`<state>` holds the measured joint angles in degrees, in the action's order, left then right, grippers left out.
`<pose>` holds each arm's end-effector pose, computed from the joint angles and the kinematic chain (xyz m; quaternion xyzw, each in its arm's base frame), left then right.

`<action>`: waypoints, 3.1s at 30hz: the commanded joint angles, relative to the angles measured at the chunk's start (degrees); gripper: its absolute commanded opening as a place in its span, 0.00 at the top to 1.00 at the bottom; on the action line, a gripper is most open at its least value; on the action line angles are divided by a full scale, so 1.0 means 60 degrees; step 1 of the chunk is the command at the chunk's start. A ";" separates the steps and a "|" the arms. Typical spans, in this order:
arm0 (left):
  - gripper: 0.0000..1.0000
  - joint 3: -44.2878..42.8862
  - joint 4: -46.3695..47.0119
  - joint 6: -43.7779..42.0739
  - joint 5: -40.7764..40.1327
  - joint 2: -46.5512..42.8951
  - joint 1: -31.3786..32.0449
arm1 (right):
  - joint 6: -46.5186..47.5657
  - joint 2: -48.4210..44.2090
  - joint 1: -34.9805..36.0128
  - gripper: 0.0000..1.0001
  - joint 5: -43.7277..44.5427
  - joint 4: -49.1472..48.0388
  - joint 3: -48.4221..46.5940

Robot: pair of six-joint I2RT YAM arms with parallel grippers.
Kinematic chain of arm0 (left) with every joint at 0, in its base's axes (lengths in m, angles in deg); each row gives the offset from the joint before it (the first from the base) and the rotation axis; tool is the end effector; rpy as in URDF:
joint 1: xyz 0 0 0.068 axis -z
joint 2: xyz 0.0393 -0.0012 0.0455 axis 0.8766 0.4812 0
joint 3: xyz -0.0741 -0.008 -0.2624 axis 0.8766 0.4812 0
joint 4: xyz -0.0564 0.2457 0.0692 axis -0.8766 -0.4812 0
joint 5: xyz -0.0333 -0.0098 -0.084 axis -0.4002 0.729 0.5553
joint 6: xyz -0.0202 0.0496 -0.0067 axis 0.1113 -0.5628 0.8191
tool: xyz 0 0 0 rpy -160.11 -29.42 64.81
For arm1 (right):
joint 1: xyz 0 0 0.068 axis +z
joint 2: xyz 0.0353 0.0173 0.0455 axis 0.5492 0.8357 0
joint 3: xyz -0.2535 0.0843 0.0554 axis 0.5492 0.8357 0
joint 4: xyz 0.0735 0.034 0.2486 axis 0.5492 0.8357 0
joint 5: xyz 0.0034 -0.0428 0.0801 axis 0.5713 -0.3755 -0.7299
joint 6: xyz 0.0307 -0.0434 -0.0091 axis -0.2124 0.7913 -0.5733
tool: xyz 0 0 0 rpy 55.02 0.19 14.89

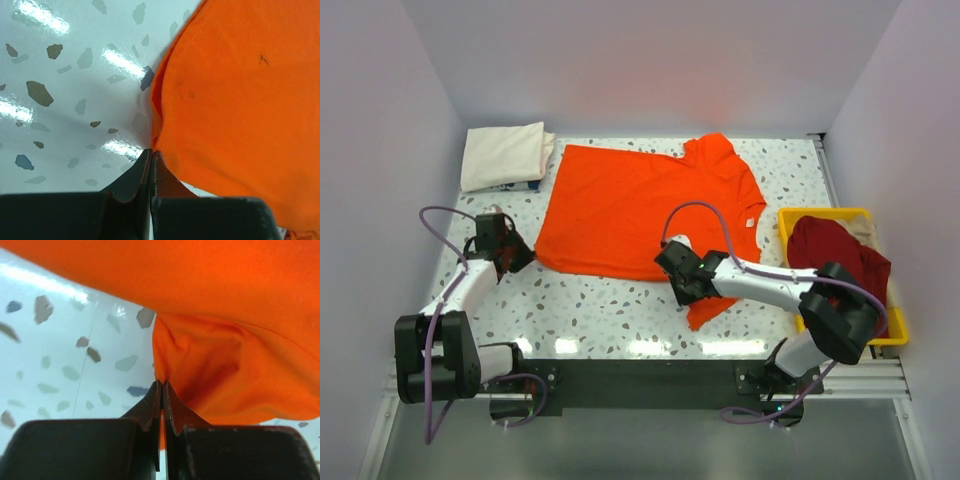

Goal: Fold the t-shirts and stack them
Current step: Fold the tshirt

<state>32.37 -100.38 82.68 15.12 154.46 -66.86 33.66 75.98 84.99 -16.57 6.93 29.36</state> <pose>0.2334 0.0197 0.1800 -0.3285 0.8825 -0.1311 0.3100 0.1804 0.2119 0.1693 -0.1654 0.9596 0.0090 0.2275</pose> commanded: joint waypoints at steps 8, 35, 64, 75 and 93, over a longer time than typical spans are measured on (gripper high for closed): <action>1.00 0.0067 0.0571 0.0214 0.0372 -0.0075 -0.0087 | 0.1126 -0.2377 -0.1464 1.00 -0.3465 0.1369 -0.0803; 1.00 0.0507 0.1201 0.0522 0.0695 -0.0119 -0.0087 | -0.3677 -0.5308 -0.2065 0.48 -0.0668 0.1564 0.2650; 1.00 0.0813 0.0763 0.0507 0.0154 -0.0733 -0.0087 | -0.4822 -0.6329 -0.2153 1.00 0.0968 0.2992 0.2860; 1.00 0.1283 -0.0671 0.0697 -0.0813 -0.2725 -0.0087 | -0.4836 -0.8542 -0.2183 1.00 0.0265 0.5191 0.2200; 1.00 -0.1497 0.1010 0.1561 -0.0829 0.0304 0.1245 | -0.2698 -0.3610 -0.3835 1.00 -0.0114 0.1209 -0.0348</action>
<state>29.77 -100.18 89.55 11.32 153.01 -61.40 13.49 51.94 65.41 -15.89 21.94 30.26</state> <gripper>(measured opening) 0.018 0.010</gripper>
